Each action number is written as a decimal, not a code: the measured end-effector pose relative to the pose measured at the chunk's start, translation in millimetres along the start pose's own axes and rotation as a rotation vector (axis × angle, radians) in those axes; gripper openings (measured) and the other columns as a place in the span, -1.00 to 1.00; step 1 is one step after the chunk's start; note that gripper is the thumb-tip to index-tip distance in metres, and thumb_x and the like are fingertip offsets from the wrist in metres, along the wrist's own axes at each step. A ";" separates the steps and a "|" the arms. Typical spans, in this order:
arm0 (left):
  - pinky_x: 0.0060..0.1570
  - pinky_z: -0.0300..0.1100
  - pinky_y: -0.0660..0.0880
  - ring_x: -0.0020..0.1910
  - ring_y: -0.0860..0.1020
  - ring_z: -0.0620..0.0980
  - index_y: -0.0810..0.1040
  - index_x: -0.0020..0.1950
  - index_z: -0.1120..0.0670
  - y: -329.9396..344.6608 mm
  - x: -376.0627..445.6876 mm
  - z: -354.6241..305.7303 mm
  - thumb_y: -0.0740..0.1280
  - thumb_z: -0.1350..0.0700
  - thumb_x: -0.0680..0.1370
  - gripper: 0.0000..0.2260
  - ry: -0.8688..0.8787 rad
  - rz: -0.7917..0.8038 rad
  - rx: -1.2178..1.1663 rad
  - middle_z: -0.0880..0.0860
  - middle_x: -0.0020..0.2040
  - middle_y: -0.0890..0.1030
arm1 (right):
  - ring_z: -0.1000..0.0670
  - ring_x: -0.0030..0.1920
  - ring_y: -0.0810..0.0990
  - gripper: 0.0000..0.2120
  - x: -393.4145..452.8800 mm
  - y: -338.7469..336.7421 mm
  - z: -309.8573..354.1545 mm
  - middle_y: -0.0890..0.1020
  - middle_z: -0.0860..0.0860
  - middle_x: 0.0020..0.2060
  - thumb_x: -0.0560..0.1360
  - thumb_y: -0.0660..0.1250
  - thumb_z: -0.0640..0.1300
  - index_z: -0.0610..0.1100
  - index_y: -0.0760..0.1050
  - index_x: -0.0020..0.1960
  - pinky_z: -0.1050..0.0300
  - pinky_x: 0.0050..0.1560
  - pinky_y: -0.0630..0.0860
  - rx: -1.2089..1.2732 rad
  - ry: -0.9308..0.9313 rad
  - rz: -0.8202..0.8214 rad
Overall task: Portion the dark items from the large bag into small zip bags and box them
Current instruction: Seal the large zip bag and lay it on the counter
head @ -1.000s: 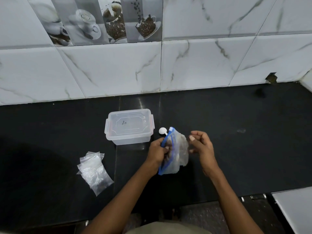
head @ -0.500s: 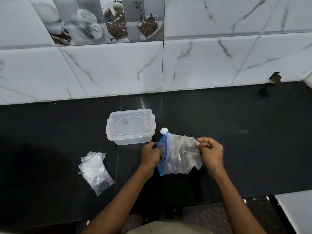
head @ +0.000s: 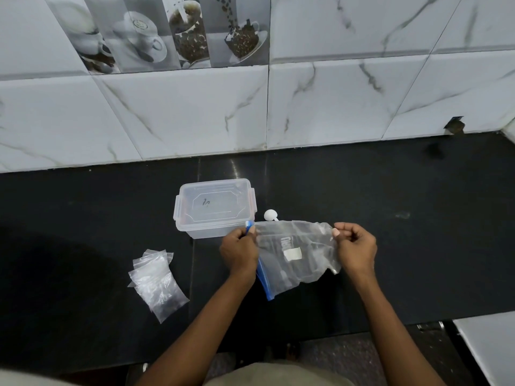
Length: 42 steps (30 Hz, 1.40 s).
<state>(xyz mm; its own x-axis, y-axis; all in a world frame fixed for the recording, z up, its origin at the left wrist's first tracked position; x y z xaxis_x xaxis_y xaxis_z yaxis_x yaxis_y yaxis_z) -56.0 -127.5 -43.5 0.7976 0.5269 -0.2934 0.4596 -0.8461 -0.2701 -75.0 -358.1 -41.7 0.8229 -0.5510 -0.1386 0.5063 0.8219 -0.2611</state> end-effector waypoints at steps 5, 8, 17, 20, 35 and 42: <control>-0.21 -0.09 0.49 -0.29 0.48 -0.03 0.60 -0.19 0.17 1.1 -3.2 6.3 0.35 0.11 0.62 -0.77 -0.099 0.077 -0.111 0.05 -0.28 0.58 | -0.07 -0.06 0.71 -0.86 -6.6 6.6 -7.7 0.72 0.00 -0.18 0.59 0.37 -0.13 -0.04 0.68 -0.10 0.00 0.02 0.66 0.014 0.071 0.069; -0.22 -0.10 0.46 -0.26 0.45 0.00 0.58 -0.05 0.30 -2.1 -1.1 6.8 0.32 0.13 0.64 -0.78 -0.108 0.162 -0.119 0.07 -0.27 0.52 | -0.03 -0.08 0.69 -0.90 -10.4 13.0 -8.2 0.71 0.02 -0.16 0.56 0.42 0.02 0.04 0.67 -0.08 -0.01 0.00 0.65 -0.099 -0.012 0.282; -0.21 -0.18 0.50 -0.29 0.46 -0.04 0.64 -0.18 0.25 -15.3 2.2 8.1 0.42 0.31 0.54 -0.90 -0.117 0.081 -0.200 0.07 -0.28 0.55 | -0.01 -0.34 0.61 -0.76 -9.6 18.6 -6.6 0.69 -0.17 -0.32 0.56 0.44 -0.06 -0.11 0.68 -0.25 -0.02 -0.22 0.63 -0.008 0.049 0.147; -0.42 -0.41 0.40 -0.36 0.41 -0.08 0.61 -0.22 0.24 -30.3 15.9 10.6 0.41 0.37 0.53 -0.86 -0.134 -0.002 -0.234 0.04 -0.35 0.49 | -0.02 -0.45 0.51 -0.72 -4.9 6.3 -5.8 0.58 -0.08 -0.45 0.61 0.38 -0.06 -0.13 0.62 -0.25 0.13 -0.51 0.47 0.036 0.064 0.043; 0.00 0.10 0.64 -0.14 0.65 0.19 0.63 0.04 0.29 -31.7 27.4 27.9 0.34 0.08 0.64 -0.75 -0.336 0.208 -0.362 0.22 -0.12 0.68 | 0.04 -0.07 0.65 -0.57 -31.1 38.5 -27.3 0.64 -0.02 -0.08 0.41 0.56 -0.19 -0.06 0.44 0.17 0.23 -0.14 0.55 -0.317 0.106 0.483; -0.10 0.09 0.65 -0.01 0.65 0.12 0.49 0.26 0.10 -46.4 -5.8 24.9 0.39 -0.07 0.57 -0.64 -0.378 0.527 -0.099 0.15 0.12 0.64 | -0.02 -0.29 0.62 -0.89 -26.0 30.9 -27.2 0.70 -0.14 -0.24 0.51 0.37 -0.18 -0.18 0.63 -0.16 0.08 -0.30 0.57 -0.173 0.213 0.215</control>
<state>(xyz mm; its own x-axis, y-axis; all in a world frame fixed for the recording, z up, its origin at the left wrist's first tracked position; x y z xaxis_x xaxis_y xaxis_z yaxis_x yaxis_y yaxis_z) -91.6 -89.3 -52.0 0.7419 0.0167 -0.6703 0.0931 -0.9926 0.0784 -87.8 -322.3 -72.1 0.8243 -0.4008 -0.3999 0.2612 0.8959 -0.3595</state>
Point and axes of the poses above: each hand's wrist, its own x-axis towards the middle knuckle, its own y-axis out of the palm, z = x × y, the point moved 1 cm from there along x, towards the middle knuckle
